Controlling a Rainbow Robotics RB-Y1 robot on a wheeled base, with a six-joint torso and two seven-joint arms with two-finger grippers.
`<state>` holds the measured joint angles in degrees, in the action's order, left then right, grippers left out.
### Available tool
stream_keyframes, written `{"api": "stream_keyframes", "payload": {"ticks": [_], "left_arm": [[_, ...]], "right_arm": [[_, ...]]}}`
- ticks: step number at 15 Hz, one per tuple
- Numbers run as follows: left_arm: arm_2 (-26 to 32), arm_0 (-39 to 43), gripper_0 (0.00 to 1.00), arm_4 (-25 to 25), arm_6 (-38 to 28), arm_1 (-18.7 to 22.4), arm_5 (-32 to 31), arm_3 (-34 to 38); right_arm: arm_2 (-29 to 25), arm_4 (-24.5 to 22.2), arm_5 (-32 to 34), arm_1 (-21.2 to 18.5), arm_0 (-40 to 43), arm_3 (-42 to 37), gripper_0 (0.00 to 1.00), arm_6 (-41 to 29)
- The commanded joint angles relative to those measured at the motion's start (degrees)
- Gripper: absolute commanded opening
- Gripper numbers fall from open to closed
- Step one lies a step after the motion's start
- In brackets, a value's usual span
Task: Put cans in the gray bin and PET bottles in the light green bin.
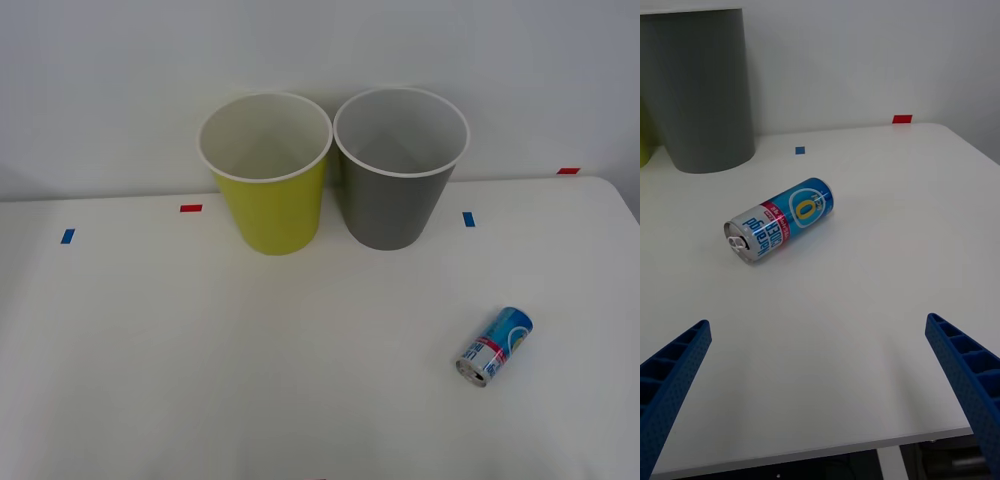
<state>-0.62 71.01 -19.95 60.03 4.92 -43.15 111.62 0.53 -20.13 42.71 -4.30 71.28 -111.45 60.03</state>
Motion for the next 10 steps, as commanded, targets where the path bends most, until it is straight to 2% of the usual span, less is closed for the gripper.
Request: {"api": "stream_keyframes", "payload": {"ticks": [1,6,10], "left_arm": [[0.0,0.0,1.00,0.0,0.0,0.0,0.0,0.0],[0.0,0.0,1.00,0.0,0.0,0.0,0.0,0.0],[0.0,0.0,1.00,0.0,0.0,0.0,0.0,0.0]], "right_arm": [[0.0,0.0,0.0,0.0,0.0,0.0,1.00,0.0],[0.5,0.8,-0.6,0.0,-3.1,3.7,1.00,0.0],[-1.1,1.3,-0.6,-0.5,-3.3,2.4,1.00,0.3]]}}
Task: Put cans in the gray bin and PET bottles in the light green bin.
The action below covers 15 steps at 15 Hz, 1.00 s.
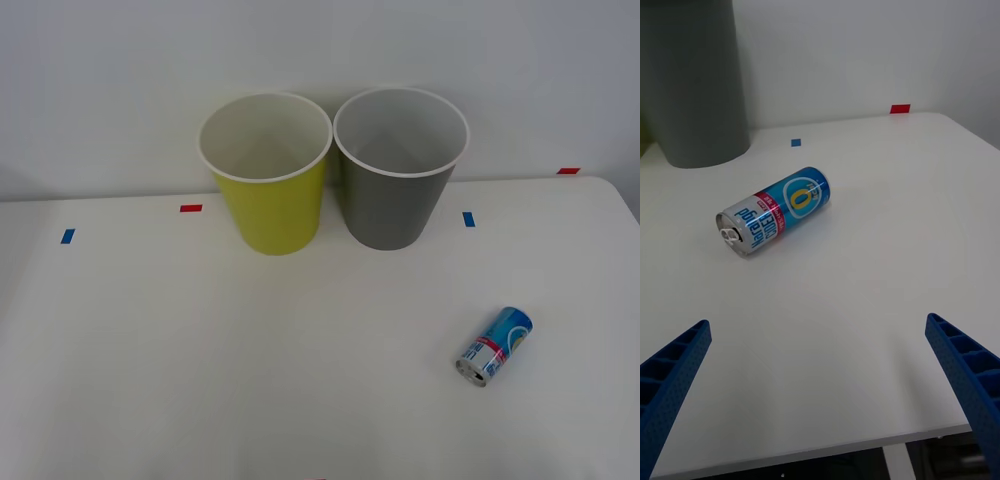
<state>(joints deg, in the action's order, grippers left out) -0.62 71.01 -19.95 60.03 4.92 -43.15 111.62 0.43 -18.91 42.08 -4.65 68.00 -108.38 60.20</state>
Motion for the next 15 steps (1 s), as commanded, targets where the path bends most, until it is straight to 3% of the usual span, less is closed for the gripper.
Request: {"api": "stream_keyframes", "payload": {"ticks": [1,3,5,15], "left_arm": [[0.0,0.0,1.00,0.0,0.0,0.0,0.0,0.0],[0.0,0.0,1.00,0.0,0.0,0.0,0.0,0.0],[0.0,0.0,1.00,0.0,0.0,0.0,0.0,0.0],[0.0,0.0,1.00,0.0,0.0,0.0,0.0,0.0]], "right_arm": [[-1.1,0.2,0.0,-0.6,-0.1,-1.1,1.00,0.0],[-1.0,1.0,-0.8,-1.1,-0.8,-2.6,1.00,-0.5],[-0.4,1.0,-5.8,-2.5,-2.1,-6.1,1.00,-0.6],[5.6,5.7,-46.4,-8.0,-4.9,-30.6,1.00,-1.1]]}}
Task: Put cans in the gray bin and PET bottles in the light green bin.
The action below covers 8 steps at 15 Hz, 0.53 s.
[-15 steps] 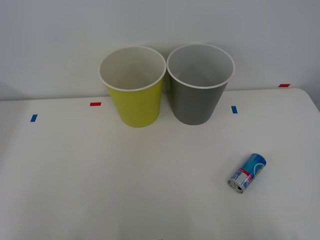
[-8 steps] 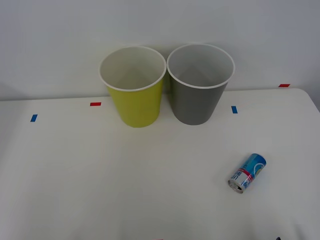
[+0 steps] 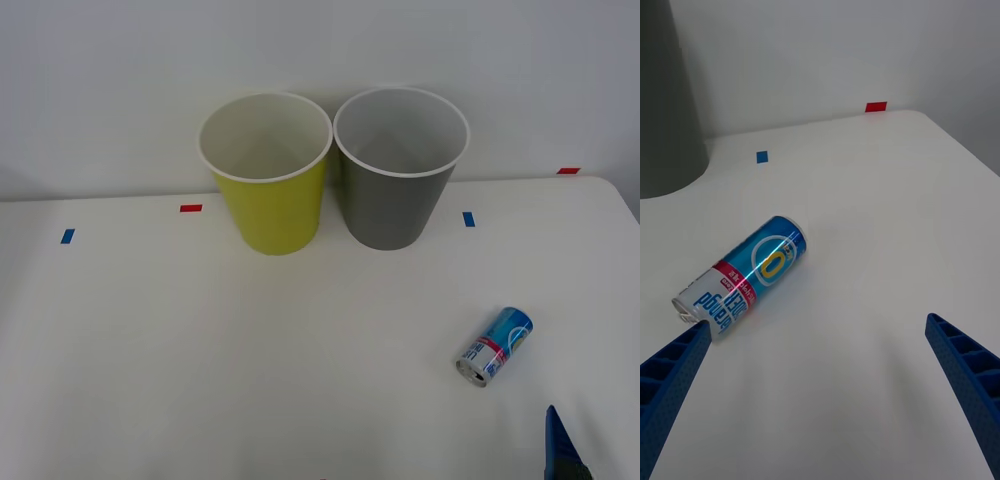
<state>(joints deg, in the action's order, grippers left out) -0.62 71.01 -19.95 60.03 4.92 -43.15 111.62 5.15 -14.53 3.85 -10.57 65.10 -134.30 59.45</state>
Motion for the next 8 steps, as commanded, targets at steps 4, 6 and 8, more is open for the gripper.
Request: {"api": "stream_keyframes", "payload": {"ticks": [4,6,8], "left_arm": [[0.0,0.0,1.00,0.0,0.0,0.0,0.0,0.0],[0.0,0.0,1.00,0.0,0.0,0.0,0.0,0.0],[0.0,0.0,1.00,0.0,0.0,0.0,0.0,0.0]], "right_arm": [[1.1,8.0,-17.4,-5.3,-7.3,-6.5,1.00,-1.9],[0.9,10.7,-24.1,-6.6,-10.0,-7.8,1.00,-2.2],[0.9,12.4,-34.3,-6.8,-12.8,-11.4,1.00,-2.9]]}}
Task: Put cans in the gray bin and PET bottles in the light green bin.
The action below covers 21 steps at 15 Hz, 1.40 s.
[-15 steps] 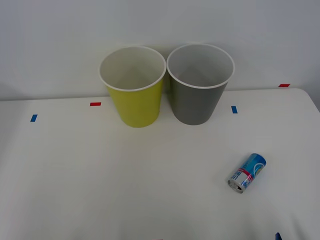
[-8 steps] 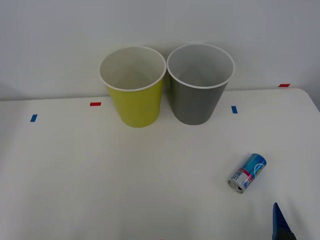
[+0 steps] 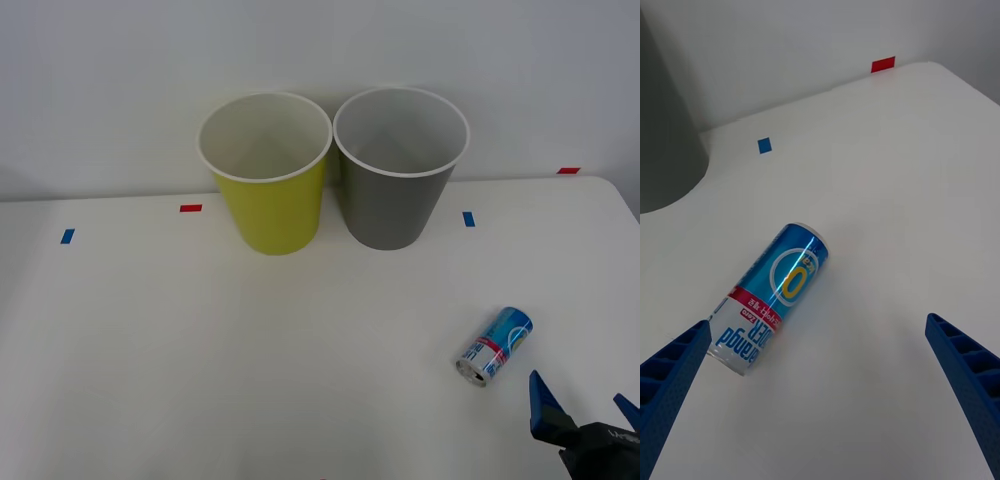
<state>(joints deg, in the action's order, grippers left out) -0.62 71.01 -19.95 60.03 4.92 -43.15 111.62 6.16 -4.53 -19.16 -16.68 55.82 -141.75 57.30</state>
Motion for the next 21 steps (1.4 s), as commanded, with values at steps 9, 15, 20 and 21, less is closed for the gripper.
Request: {"api": "stream_keyframes", "payload": {"ticks": [9,15,20,21], "left_arm": [[0.0,0.0,1.00,0.0,0.0,0.0,0.0,0.0],[0.0,0.0,1.00,0.0,0.0,0.0,0.0,0.0],[0.0,0.0,1.00,0.0,0.0,0.0,0.0,0.0],[0.0,0.0,1.00,0.0,0.0,0.0,0.0,0.0]], "right_arm": [[1.1,3.5,-38.2,-3.7,-21.5,-6.6,1.00,-17.0],[1.2,8.0,-46.7,-9.2,-32.5,-2.0,1.00,-28.4],[-1.1,14.5,-54.8,-12.8,-37.9,-0.9,1.00,-33.2],[-1.6,15.8,-57.2,-12.8,-39.3,-0.4,1.00,-33.2]]}}
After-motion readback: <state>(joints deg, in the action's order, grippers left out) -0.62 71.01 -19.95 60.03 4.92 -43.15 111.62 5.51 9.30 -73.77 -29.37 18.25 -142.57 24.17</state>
